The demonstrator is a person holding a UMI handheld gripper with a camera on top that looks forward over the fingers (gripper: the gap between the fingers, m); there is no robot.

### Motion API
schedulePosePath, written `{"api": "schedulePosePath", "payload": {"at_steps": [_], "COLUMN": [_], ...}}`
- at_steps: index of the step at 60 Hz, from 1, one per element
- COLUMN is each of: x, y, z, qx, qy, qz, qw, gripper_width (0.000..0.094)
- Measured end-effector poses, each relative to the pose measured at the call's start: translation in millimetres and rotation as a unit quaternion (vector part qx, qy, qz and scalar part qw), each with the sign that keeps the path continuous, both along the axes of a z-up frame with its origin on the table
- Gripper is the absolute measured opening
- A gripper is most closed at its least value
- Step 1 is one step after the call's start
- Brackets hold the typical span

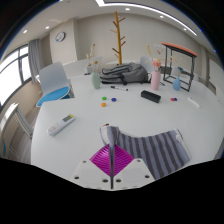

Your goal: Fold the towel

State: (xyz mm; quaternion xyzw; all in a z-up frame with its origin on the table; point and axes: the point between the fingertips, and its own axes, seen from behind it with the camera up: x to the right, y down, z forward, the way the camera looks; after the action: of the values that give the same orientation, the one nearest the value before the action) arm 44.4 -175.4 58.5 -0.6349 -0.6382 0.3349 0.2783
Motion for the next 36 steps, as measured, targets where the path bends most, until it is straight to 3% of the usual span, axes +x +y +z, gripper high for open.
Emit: {"api": "schedulePosePath", "payload": {"at_steps": [14, 25, 34, 36], "x": [-15.0, -14.9, -12.3, -13.0], "y": [118.8, 218.3, 252.0, 254.8], "z": [45.6, 12.9, -20.1, -23.5], "qx": [0.02, 0.047, 0.05, 0.053], "qy": [0.015, -0.005, -0.026, -0.026], "qz": [-0.039, -0.08, -0.089, -0.089], "qw": [0.999, 0.996, 0.994, 0.994], "gripper_width": [0.0015, 0.0019, 0.0027, 0.012]}}
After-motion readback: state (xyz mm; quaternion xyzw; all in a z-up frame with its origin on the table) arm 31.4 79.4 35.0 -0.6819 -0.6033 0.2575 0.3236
